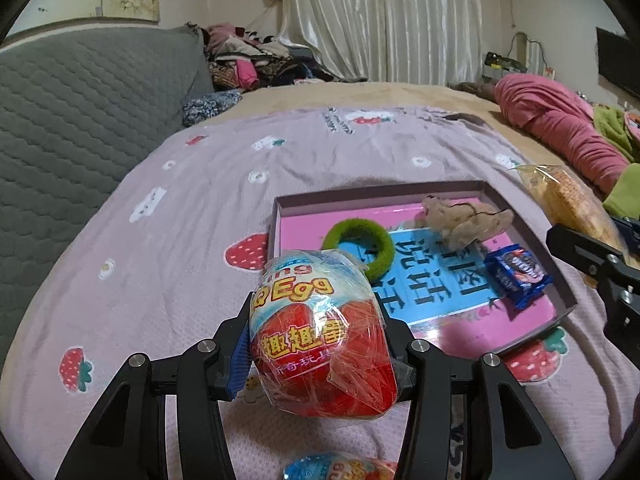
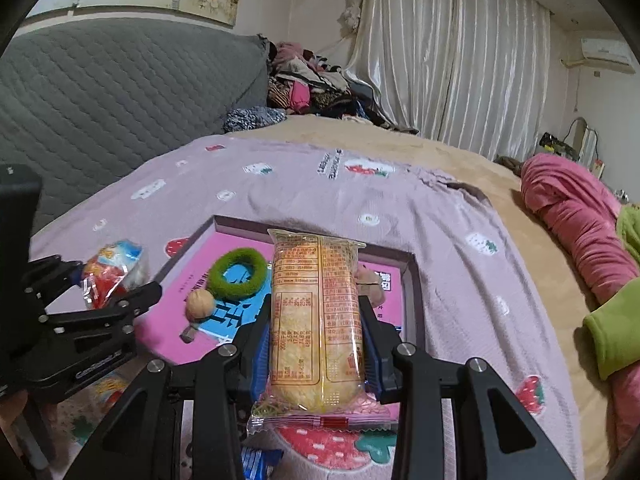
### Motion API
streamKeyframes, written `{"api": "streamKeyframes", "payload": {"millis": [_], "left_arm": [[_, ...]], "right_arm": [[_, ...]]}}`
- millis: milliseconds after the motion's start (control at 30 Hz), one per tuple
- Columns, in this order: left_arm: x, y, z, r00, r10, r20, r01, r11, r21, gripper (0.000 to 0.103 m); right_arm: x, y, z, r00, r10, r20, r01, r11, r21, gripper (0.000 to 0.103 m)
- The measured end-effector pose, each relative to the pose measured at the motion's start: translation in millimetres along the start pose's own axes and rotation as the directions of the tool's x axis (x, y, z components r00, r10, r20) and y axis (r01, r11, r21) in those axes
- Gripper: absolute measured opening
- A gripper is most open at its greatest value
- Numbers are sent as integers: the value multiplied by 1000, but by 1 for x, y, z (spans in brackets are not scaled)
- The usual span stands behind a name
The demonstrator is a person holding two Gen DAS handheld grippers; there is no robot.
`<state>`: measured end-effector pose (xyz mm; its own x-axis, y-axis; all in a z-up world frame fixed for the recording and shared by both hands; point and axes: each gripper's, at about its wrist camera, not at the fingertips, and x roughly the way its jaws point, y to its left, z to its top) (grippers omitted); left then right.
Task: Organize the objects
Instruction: 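Lower the red egg with the left tool while the right tool lowers the cake bar over the tray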
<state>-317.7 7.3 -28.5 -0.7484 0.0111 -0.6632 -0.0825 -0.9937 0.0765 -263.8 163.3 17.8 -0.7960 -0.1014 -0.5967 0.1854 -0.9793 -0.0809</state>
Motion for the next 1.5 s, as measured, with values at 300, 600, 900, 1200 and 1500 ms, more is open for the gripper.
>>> {"api": "streamKeyframes", "payload": {"millis": [300, 600, 900, 1200, 1500], "left_arm": [[34, 8, -7, 999, -11, -50, 11, 1000, -5, 52], [44, 2, -12, 996, -11, -91, 11, 1000, 1, 52], [53, 1, -17, 992, -31, -125, 30, 1000, -4, 52], [57, 1, -20, 987, -48, -151, 47, 999, -9, 53], [59, -6, -22, 982, -69, -175, 70, 998, -4, 53]], "right_arm": [[50, -2, -18, 998, 0, -65, 1, 1000, 22, 38], [67, 1, -31, 993, 4, -114, -4, 1000, 0, 38], [80, 2, -36, 988, 1, -156, -1, 1000, -3, 38], [86, 2, -42, 980, 2, -197, -2, 1000, -1, 39], [88, 6, -44, 978, 0, -209, -4, 1000, -17, 39]]}}
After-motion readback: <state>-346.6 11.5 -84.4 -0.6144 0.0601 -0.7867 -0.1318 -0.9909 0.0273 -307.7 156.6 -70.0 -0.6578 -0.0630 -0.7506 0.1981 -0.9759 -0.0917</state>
